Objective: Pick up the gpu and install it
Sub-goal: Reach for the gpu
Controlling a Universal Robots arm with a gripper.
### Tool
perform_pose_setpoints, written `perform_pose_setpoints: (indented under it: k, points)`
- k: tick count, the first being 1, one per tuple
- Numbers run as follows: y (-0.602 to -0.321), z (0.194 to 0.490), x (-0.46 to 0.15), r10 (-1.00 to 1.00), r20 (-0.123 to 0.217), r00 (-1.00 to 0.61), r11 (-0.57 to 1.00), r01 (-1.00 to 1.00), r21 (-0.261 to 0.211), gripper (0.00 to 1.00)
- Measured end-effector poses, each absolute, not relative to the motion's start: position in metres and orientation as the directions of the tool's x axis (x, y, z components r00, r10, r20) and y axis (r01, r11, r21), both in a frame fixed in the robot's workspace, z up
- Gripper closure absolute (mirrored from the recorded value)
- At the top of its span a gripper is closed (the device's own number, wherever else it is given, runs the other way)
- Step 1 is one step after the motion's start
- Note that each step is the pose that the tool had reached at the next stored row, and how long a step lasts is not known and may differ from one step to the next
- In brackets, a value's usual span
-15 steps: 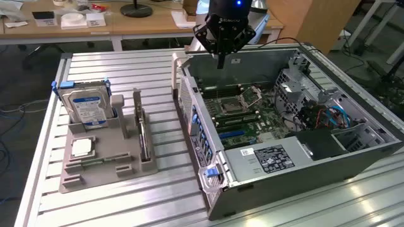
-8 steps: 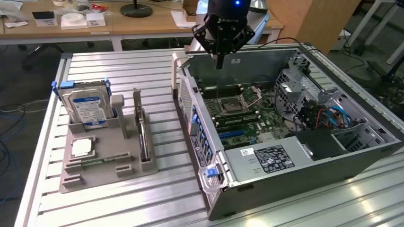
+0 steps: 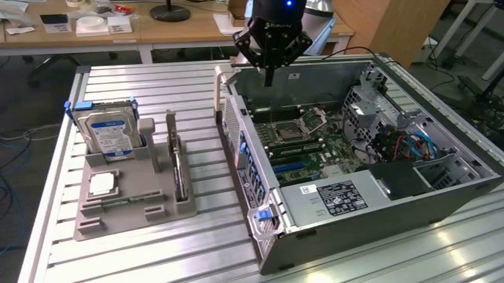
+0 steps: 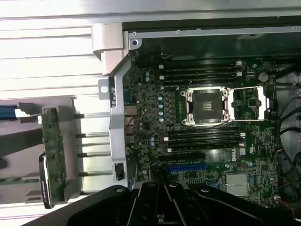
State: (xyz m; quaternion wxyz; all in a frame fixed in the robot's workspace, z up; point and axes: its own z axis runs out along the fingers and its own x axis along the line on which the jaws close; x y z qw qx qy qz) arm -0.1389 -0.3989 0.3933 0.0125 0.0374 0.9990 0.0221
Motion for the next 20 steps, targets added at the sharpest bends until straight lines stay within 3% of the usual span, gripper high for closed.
perform_pose_setpoints:
  k: [20]
  points:
    - [-0.399,0.393,-0.165,0.075,-0.023,-0.997,0.996,0.074,0.045,0.89]
